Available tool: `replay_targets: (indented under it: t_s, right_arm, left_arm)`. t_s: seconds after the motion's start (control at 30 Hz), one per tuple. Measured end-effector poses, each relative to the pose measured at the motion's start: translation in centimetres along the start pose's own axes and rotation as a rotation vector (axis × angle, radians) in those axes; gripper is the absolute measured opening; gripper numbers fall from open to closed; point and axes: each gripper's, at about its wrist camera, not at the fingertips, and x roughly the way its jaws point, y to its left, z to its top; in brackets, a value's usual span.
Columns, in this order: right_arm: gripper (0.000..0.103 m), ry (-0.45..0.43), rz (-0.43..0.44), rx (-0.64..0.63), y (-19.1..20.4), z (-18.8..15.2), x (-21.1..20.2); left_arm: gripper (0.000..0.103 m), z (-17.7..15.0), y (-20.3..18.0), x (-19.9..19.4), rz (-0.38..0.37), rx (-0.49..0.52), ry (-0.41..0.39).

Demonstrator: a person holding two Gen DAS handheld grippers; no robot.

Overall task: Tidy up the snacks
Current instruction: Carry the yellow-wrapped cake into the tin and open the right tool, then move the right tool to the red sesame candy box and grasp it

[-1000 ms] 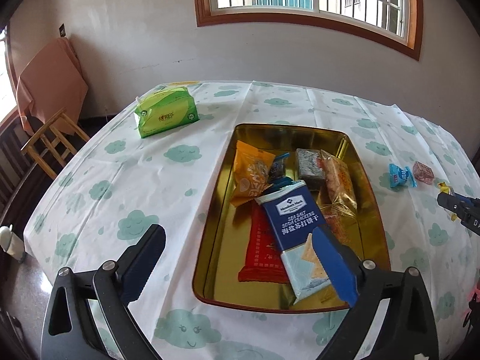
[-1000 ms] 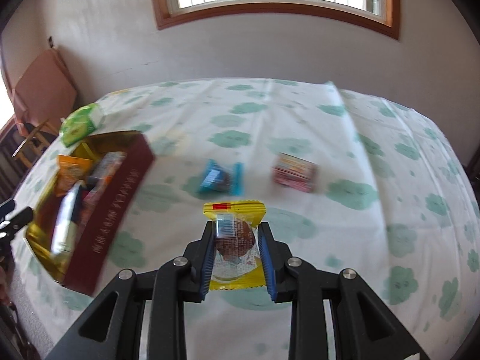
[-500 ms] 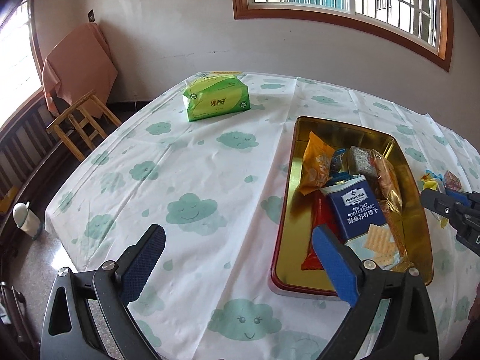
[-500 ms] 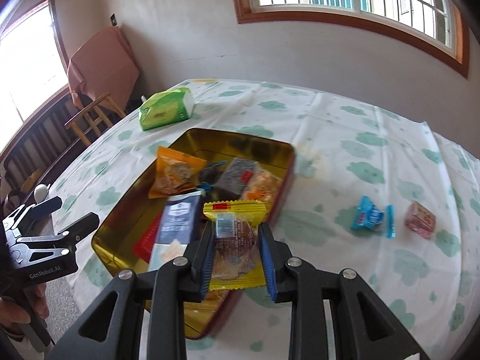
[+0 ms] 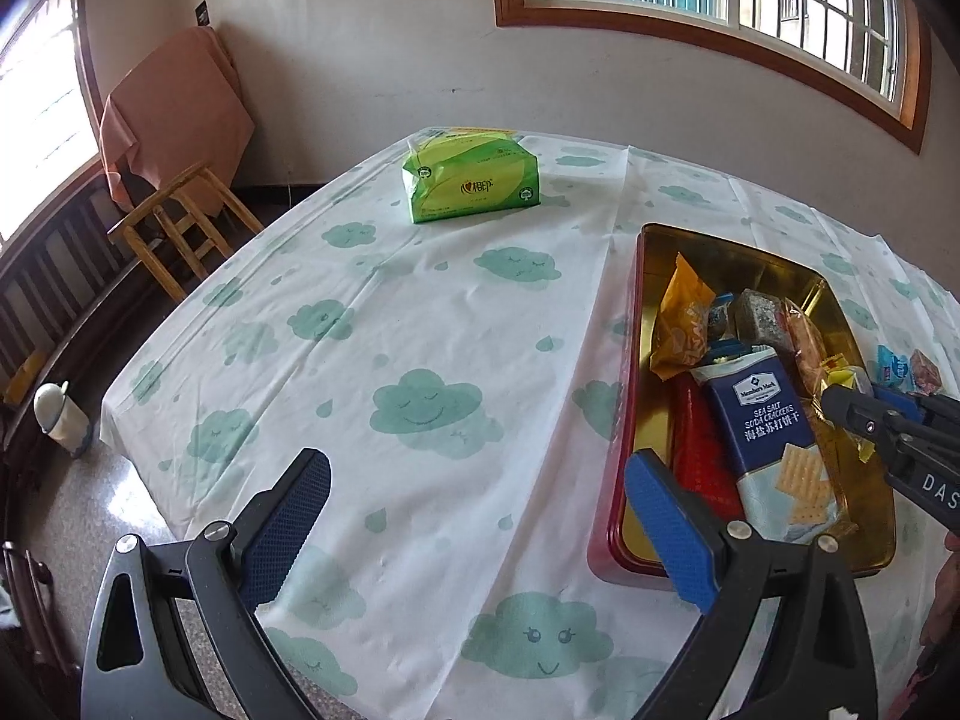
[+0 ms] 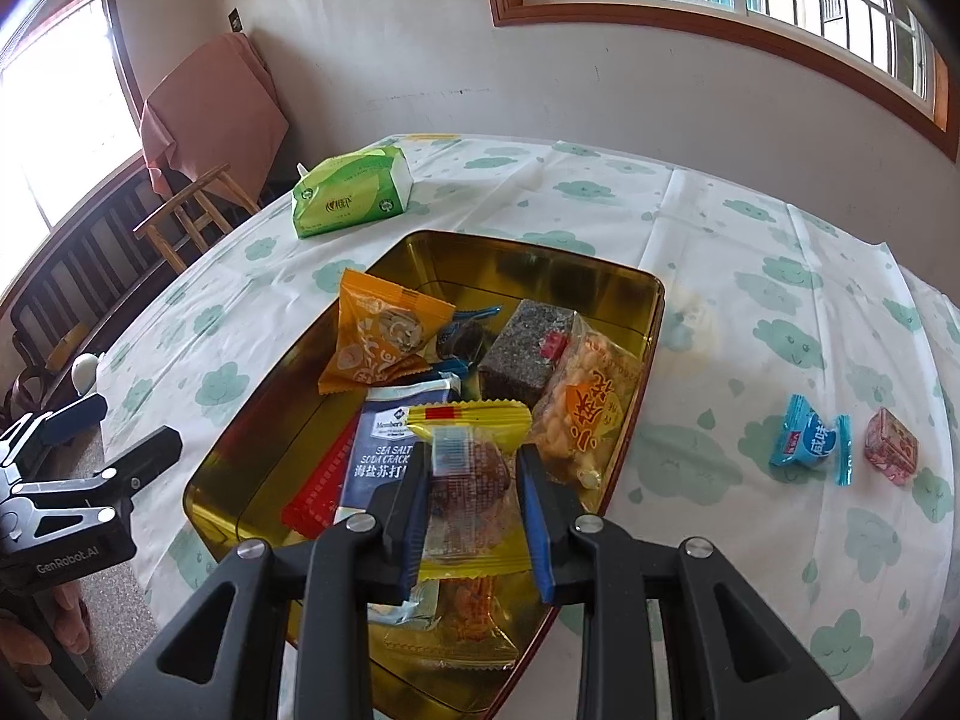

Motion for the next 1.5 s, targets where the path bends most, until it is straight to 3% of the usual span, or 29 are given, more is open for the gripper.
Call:
replay_targets:
  t_s: [0.63, 0.77, 0.93, 1.2, 1.5]
  right_arm:
    - [0.029, 0.027, -0.008, -0.009, 0.1, -0.3, 1.2]
    - [0.039, 0.004, 0.001, -0.01, 0.0, -0.3, 0.4]
    - [0.042, -0.031, 0.008, 0.011, -1.0, -0.2, -1.0]
    - [0.046, -0.059, -0.073, 0.081, -5.5, -1.0, -2.7]
    - [0.047, -0.069, -0.257, 0.195, -14.0, -3.2, -4.6]
  left_arm:
    - [0.097, -0.3, 0.0, 1.0, -0.023, -0.018, 0.045]
    - [0.097, -0.3, 0.4, 1.3, -0.027, -0.05, 0.063]
    - [0.097, -0.2, 0.1, 1.0, -0.022, -0.038, 0.053]
    - [0.097, 0.1, -2.1, -0.1, -0.049, 0.019, 0.023]
    - [0.097, 0.4, -5.3, -0.9, -0.094, 0.078, 0.005]
